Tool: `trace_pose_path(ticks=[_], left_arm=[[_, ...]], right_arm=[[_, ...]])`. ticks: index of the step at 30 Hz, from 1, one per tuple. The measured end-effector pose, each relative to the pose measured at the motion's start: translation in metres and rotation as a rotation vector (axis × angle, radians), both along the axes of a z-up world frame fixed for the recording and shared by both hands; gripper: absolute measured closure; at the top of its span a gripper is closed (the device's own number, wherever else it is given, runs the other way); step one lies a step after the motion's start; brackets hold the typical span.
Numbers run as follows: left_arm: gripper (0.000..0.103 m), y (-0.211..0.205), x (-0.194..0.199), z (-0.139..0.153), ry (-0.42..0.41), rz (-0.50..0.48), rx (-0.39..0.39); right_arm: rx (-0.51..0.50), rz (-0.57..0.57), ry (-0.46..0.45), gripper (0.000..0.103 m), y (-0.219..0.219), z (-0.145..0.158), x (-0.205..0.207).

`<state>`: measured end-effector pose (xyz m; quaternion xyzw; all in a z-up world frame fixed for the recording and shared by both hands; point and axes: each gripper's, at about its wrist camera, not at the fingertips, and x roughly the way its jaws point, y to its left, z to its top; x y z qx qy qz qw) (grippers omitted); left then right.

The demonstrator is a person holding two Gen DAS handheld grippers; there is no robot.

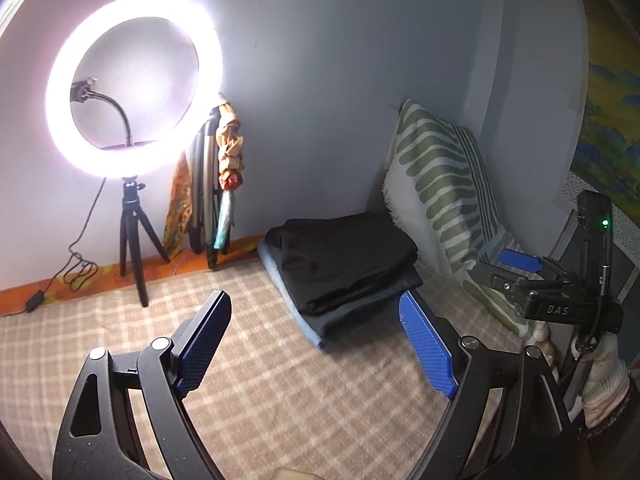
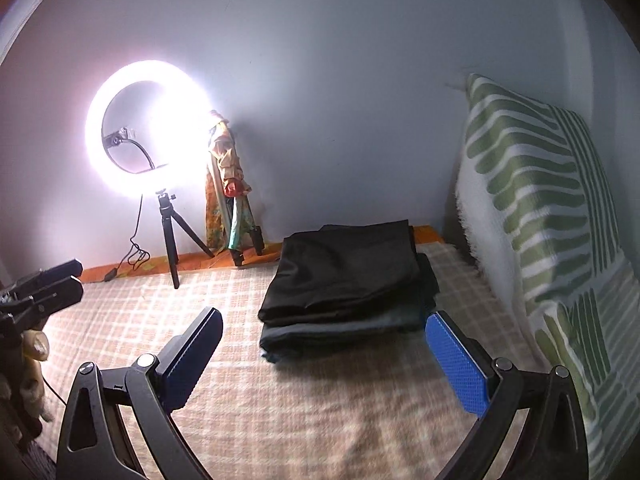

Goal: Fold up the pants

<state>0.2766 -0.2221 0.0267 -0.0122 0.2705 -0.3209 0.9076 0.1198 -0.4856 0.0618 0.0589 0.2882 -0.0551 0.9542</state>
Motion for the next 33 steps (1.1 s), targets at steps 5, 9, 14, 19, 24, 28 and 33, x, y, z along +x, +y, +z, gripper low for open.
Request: trace_pose_path(ticks=[5, 9, 14, 19, 24, 28, 33], left_arm=[[0.017, 0.008, -0.019, -0.006, 0.021, 0.027, 0.002], [0.017, 0.011, -0.035, -0.010, 0.005, 0.030, 0.011], [0.015, 0.010, -0.048, -0.012, -0.006, 0.027, 0.028], [0.004, 0.012, -0.059, -0.009, -0.038, 0.047, 0.024], [0.000, 0.024, -0.070, -0.005, -0.072, 0.078, -0.073], [0.000, 0.022, -0.069, -0.003, -0.063, 0.075, -0.046], [0.000, 0.019, -0.073, -0.005, -0.055, 0.065, -0.030]], right_arm=[[0.016, -0.016, 0.002, 0.000, 0.013, -0.002, -0.026], [-0.002, -0.059, -0.015, 0.000, 0.023, -0.001, -0.045], [-0.024, -0.103, -0.014, 0.000, 0.032, -0.003, -0.058], [-0.010, -0.123, -0.026, 0.000, 0.033, -0.001, -0.065], [-0.020, -0.132, -0.031, 0.000, 0.035, 0.001, -0.068], [-0.035, -0.140, -0.039, 0.000, 0.037, 0.002, -0.071], [-0.049, -0.145, -0.045, 0.000, 0.039, 0.004, -0.073]])
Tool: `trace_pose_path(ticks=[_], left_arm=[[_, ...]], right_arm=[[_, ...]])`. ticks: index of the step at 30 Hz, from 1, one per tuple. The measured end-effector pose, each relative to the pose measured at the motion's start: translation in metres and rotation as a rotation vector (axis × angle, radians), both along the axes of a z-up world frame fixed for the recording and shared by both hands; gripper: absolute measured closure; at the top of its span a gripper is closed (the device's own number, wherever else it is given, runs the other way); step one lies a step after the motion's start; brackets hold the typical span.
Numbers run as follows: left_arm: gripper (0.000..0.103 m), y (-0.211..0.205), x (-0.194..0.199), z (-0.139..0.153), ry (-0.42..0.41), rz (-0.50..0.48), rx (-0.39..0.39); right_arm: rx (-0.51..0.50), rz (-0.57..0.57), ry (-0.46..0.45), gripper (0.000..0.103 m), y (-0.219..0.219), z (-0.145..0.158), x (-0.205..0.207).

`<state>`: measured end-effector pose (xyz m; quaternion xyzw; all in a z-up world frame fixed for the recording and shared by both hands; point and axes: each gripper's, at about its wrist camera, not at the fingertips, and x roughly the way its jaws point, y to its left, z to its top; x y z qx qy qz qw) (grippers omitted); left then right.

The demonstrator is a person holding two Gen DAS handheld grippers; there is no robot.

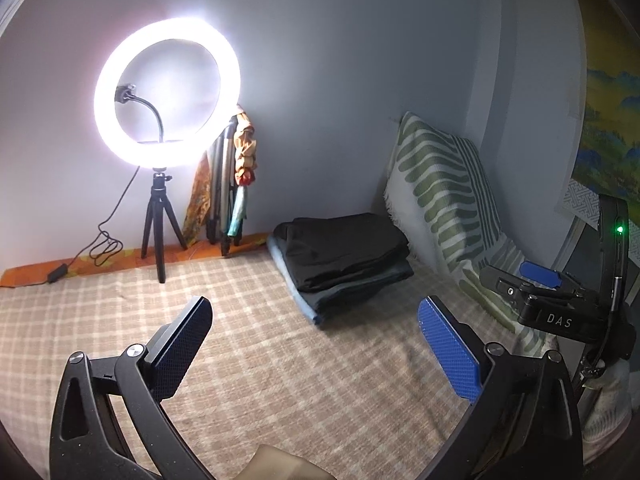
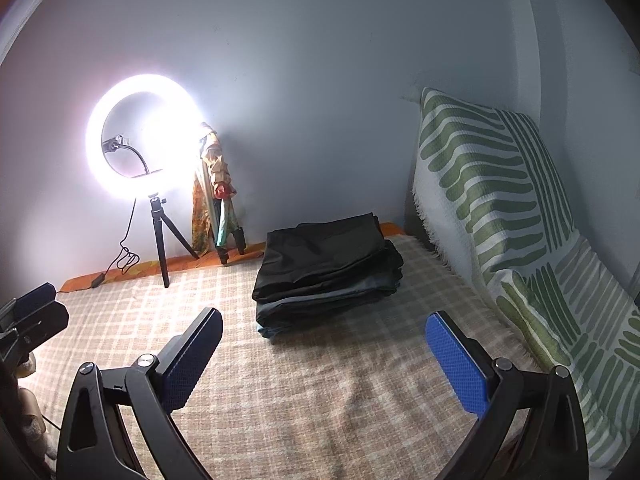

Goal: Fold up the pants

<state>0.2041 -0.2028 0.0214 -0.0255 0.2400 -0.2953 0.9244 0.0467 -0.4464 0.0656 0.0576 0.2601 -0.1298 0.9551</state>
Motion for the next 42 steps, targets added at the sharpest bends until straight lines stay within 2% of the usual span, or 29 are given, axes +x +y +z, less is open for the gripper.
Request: trace_pose_path(ticks=[42], left_arm=[[0.000, 0.001, -0.009, 0.004, -0.024, -0.029, 0.061]], right_arm=[[0.006, 0.032, -0.001, 0.000, 0.011, 0.000, 0.000]])
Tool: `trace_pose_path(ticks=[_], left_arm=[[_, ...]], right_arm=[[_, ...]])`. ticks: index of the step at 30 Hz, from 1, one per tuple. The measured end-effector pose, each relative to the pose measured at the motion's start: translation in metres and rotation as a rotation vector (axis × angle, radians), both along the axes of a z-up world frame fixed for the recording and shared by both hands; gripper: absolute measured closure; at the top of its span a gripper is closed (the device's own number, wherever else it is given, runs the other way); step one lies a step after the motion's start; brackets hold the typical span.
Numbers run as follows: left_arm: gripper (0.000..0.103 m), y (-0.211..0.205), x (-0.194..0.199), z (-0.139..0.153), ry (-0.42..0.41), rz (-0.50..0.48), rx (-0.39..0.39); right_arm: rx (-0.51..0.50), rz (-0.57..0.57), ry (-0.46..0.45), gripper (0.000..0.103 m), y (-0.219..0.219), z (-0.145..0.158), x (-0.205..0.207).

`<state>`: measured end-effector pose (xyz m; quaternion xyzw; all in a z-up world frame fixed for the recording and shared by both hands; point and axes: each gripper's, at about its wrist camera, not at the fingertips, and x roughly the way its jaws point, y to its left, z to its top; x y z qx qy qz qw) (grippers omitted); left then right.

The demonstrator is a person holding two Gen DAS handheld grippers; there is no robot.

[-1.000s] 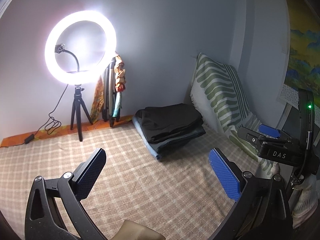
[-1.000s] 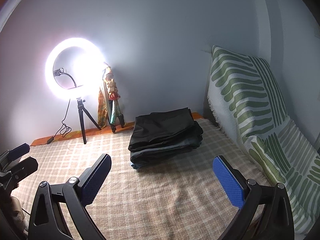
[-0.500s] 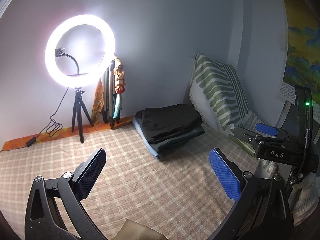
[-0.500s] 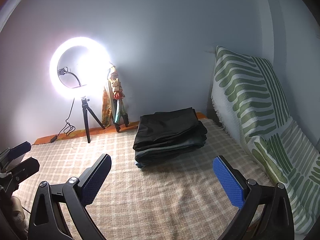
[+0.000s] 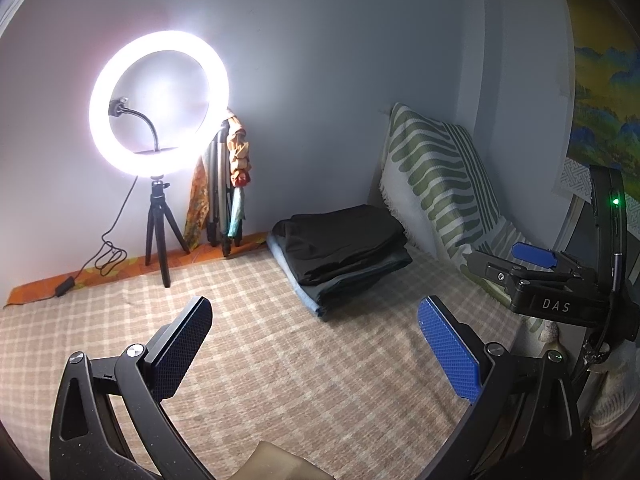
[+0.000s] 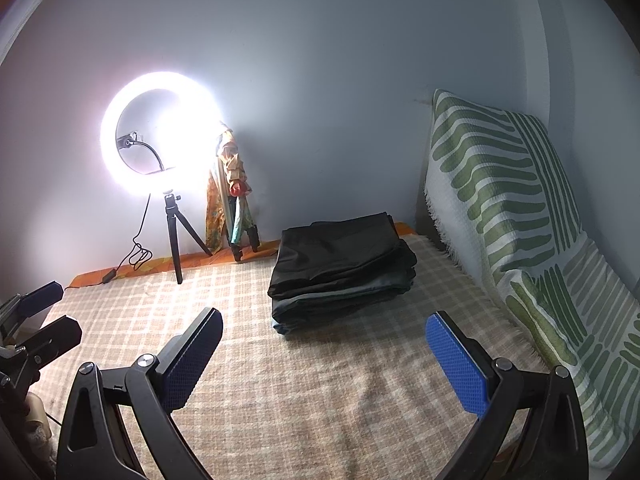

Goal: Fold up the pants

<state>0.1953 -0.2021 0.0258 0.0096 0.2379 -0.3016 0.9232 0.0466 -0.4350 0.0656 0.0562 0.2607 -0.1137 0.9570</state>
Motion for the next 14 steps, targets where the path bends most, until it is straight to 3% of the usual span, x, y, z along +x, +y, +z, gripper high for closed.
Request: trace_pose_path(ticks=[9, 14], left_arm=[[0.000, 0.006, -0.001, 0.002, -0.004, -0.005, -0.002], [0.000, 0.017, -0.017, 0.012, -0.046, 0.002, -0.007]], right_arm=[[-0.007, 0.014, 0.003, 0.000, 0.008, 0.000, -0.003], [-0.020, 0.025, -0.016, 0.000, 0.017, 0.011, -0.012]])
